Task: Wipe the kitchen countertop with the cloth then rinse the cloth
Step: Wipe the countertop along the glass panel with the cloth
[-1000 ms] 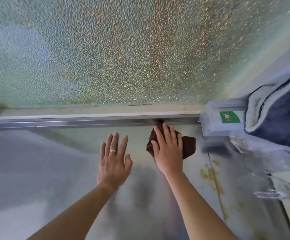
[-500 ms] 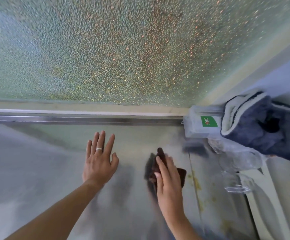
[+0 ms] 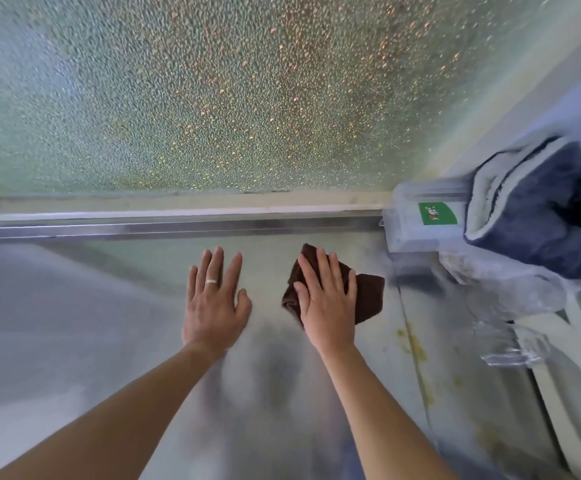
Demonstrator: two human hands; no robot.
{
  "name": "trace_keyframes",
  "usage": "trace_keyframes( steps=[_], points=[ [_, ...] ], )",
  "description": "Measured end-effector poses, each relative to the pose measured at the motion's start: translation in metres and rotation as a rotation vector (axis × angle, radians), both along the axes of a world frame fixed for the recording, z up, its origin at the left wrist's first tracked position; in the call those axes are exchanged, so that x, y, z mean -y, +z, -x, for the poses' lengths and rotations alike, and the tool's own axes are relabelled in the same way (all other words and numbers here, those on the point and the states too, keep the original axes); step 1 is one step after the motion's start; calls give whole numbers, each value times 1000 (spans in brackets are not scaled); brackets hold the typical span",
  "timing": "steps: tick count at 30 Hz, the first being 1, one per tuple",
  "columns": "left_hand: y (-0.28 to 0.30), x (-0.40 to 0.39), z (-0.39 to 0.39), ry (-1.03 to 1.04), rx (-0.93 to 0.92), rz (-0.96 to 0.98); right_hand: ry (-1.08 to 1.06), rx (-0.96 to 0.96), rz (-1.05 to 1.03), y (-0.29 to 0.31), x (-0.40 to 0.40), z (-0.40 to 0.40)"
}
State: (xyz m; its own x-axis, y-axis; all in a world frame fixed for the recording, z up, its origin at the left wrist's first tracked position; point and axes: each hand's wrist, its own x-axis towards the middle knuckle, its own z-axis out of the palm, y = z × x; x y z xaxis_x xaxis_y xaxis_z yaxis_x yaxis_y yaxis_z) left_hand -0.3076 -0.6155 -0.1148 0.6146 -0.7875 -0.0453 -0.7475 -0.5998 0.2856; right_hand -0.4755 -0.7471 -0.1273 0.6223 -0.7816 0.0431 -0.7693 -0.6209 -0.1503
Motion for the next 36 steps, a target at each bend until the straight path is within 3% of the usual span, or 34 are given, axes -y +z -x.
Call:
trace_keyframes(
  steps=[11,16,19,22,26,36],
  points=[
    [6,-2,14,34,36,49,-248,45,-25,2,28,104],
    [15,0,53,-26,43,144,-455,320,0,31,17,172],
    [15,2,107,-158,3,178,-399,436,45,58,-4,202],
    [12,7,164,-263,-24,178,-224,286,34,54,-28,223],
    [10,17,221,-240,-33,35,-138,7,-173,24,-49,227],
    [2,24,235,-181,32,-47,-269,79,-111,8,0,168]
  ],
)
